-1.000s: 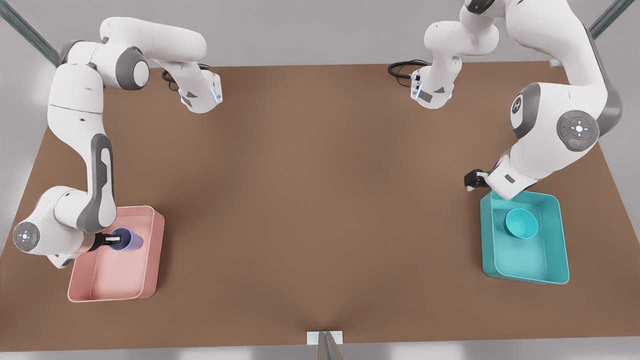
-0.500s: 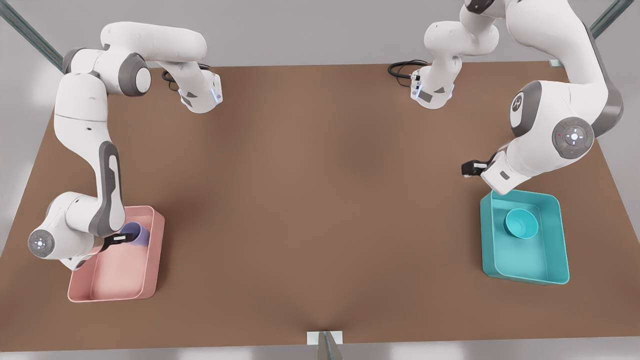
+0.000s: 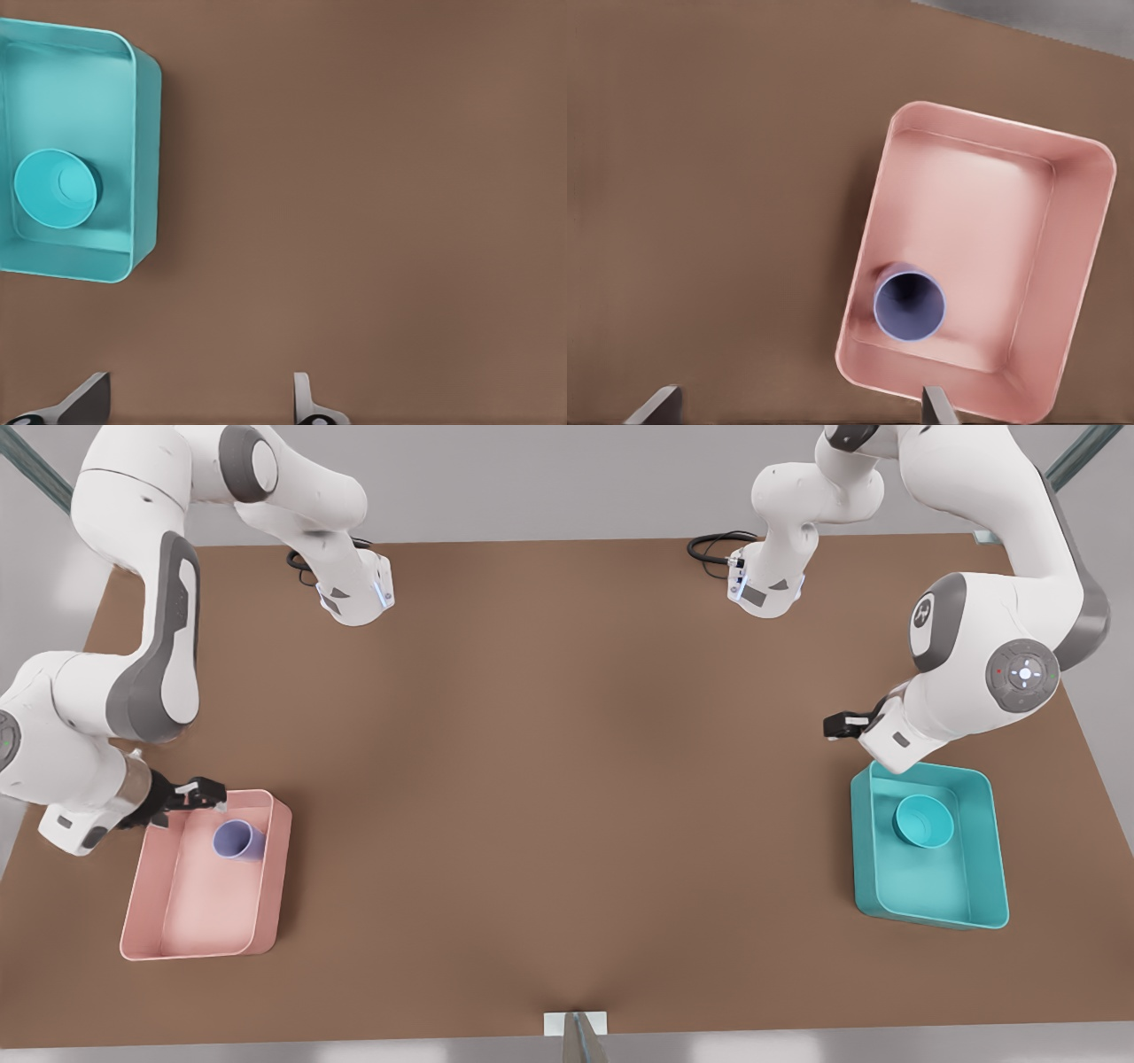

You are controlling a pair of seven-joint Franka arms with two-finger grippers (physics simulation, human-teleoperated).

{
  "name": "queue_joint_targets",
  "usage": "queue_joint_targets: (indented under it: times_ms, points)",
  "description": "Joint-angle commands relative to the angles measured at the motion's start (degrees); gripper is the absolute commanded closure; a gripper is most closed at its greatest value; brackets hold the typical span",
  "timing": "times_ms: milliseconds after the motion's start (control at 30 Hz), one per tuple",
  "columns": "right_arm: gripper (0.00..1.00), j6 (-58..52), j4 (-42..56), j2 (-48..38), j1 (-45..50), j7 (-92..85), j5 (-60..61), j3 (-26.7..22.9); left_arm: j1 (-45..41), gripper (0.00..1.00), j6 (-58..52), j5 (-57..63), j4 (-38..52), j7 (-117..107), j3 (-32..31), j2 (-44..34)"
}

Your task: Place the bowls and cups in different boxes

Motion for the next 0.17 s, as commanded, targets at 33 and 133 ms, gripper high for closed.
queue_joint_targets:
  times_ms: [33, 133]
  points:
    - [0.0, -10.18, -7.43, -10.18, 1.01, 16.45, 0.0, 0.34, 0.19, 0.0, -0.01, 0.11, -0.01, -0.23, -0.01, -0.11]
    - [0.0, -10.0, -10.61, -13.71, 1.01, 16.45, -0.35, -0.01, 0.19, 0.0, -0.37, 0.03, -0.01, -0.32, -0.01, -0.11]
